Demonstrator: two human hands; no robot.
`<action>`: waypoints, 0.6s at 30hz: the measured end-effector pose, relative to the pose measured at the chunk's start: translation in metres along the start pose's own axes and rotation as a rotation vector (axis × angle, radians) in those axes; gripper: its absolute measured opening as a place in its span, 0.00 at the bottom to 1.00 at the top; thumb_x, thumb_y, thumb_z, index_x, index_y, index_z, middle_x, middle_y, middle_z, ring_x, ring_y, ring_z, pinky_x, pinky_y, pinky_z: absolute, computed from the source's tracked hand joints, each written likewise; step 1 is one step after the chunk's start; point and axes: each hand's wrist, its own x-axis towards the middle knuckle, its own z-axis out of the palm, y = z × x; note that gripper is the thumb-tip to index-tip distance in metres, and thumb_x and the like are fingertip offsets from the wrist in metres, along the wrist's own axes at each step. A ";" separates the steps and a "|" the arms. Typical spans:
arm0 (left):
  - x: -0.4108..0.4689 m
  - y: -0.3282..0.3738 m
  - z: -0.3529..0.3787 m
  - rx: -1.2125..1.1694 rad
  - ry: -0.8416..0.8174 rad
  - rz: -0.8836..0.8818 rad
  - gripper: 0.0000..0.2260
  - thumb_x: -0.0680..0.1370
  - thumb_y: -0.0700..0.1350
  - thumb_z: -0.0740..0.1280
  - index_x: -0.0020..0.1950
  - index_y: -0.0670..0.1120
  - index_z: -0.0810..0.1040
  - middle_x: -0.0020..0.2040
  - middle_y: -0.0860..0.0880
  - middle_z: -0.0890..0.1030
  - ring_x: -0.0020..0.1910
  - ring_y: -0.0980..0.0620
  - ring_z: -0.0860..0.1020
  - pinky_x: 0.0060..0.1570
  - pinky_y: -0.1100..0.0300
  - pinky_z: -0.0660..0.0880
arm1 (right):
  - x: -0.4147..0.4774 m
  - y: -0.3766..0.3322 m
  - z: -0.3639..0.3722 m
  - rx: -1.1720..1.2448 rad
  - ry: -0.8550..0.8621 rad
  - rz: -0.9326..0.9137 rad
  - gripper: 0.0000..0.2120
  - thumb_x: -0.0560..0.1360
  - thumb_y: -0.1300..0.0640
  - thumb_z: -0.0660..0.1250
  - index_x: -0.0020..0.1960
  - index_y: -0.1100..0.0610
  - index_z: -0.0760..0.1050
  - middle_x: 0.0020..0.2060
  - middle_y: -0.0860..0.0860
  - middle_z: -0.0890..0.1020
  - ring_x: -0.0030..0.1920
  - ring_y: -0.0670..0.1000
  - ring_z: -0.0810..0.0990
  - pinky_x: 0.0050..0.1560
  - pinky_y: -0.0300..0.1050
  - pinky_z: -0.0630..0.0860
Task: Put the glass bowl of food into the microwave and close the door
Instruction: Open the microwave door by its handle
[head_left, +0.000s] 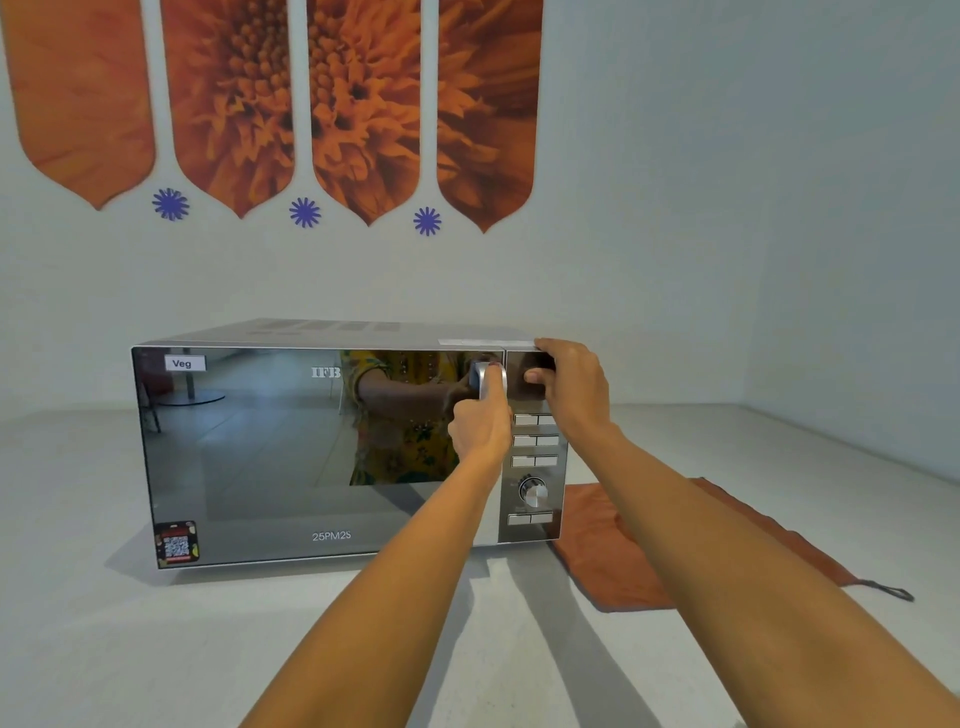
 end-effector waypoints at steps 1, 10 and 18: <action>-0.003 0.001 0.000 -0.003 0.017 0.010 0.34 0.75 0.69 0.54 0.58 0.41 0.79 0.52 0.42 0.83 0.51 0.44 0.82 0.47 0.53 0.77 | 0.000 0.000 0.000 0.001 -0.002 0.001 0.20 0.74 0.68 0.65 0.65 0.57 0.75 0.60 0.57 0.81 0.59 0.56 0.79 0.56 0.49 0.75; -0.039 0.000 -0.012 0.053 0.181 0.167 0.28 0.77 0.65 0.55 0.38 0.42 0.76 0.32 0.48 0.76 0.32 0.51 0.74 0.30 0.60 0.67 | -0.005 -0.010 -0.007 0.025 -0.001 0.016 0.16 0.71 0.73 0.59 0.50 0.58 0.79 0.44 0.54 0.82 0.36 0.44 0.76 0.39 0.42 0.70; -0.080 -0.001 -0.046 -0.043 0.066 0.184 0.29 0.74 0.69 0.55 0.29 0.45 0.71 0.26 0.49 0.74 0.28 0.50 0.72 0.33 0.54 0.73 | -0.008 -0.022 -0.007 0.028 -0.005 0.108 0.11 0.74 0.68 0.66 0.56 0.61 0.79 0.53 0.58 0.80 0.40 0.48 0.74 0.40 0.42 0.70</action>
